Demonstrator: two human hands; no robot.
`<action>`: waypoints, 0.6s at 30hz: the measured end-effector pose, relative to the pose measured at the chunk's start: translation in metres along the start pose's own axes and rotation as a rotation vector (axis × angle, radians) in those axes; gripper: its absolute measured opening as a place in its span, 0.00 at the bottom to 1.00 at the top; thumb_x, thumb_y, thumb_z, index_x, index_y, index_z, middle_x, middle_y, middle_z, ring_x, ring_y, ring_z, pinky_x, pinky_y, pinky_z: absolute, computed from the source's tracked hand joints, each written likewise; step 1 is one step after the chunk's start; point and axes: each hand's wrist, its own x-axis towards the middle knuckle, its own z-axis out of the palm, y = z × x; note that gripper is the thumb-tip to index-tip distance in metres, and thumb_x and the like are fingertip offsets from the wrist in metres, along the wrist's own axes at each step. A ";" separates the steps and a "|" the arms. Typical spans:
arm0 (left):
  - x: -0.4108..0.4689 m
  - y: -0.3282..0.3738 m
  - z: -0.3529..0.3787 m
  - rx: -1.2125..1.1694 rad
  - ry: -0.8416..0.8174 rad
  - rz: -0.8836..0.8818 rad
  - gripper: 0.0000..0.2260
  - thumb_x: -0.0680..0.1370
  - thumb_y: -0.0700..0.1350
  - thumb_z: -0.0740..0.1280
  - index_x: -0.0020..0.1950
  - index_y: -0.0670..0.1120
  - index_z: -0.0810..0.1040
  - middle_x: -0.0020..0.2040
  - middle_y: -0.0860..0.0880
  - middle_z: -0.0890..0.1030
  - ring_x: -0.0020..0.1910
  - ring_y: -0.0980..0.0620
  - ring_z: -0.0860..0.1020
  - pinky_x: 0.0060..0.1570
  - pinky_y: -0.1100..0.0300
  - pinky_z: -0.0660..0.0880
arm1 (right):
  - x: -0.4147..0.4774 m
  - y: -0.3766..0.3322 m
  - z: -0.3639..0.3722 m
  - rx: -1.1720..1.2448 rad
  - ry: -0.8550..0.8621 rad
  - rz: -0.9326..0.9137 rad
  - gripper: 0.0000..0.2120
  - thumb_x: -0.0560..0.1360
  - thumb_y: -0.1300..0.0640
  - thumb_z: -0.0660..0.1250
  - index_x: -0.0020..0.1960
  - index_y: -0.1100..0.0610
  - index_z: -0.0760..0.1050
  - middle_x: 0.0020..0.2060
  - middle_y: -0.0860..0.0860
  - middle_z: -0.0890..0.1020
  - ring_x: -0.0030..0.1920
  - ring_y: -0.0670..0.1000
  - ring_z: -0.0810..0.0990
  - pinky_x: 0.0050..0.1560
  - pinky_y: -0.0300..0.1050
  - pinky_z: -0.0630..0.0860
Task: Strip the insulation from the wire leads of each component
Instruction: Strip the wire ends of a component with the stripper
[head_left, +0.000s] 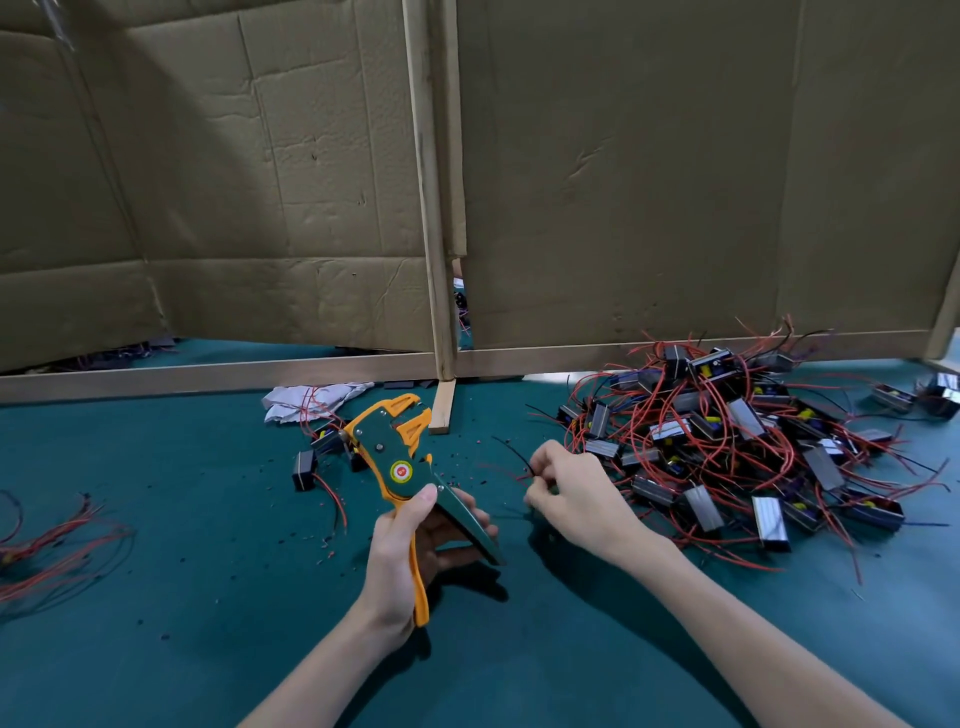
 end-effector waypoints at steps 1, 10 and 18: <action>0.000 0.000 0.000 0.002 -0.012 -0.011 0.19 0.71 0.53 0.63 0.42 0.37 0.82 0.42 0.34 0.81 0.43 0.34 0.82 0.39 0.48 0.79 | 0.000 -0.001 -0.002 0.045 0.012 0.019 0.02 0.74 0.65 0.61 0.47 0.60 0.70 0.37 0.57 0.83 0.39 0.53 0.79 0.43 0.45 0.73; -0.001 0.001 -0.001 0.032 -0.141 -0.128 0.20 0.71 0.54 0.63 0.44 0.36 0.82 0.42 0.34 0.80 0.43 0.34 0.81 0.42 0.48 0.79 | -0.004 -0.007 -0.015 0.600 -0.065 0.107 0.12 0.81 0.60 0.59 0.42 0.59 0.75 0.28 0.52 0.79 0.34 0.50 0.76 0.46 0.43 0.71; -0.003 0.005 -0.003 0.104 -0.333 -0.247 0.23 0.65 0.58 0.70 0.45 0.38 0.83 0.43 0.34 0.81 0.43 0.35 0.82 0.41 0.50 0.79 | -0.008 -0.019 -0.027 1.203 -0.208 0.177 0.27 0.81 0.61 0.48 0.25 0.54 0.69 0.30 0.53 0.80 0.34 0.53 0.80 0.45 0.44 0.76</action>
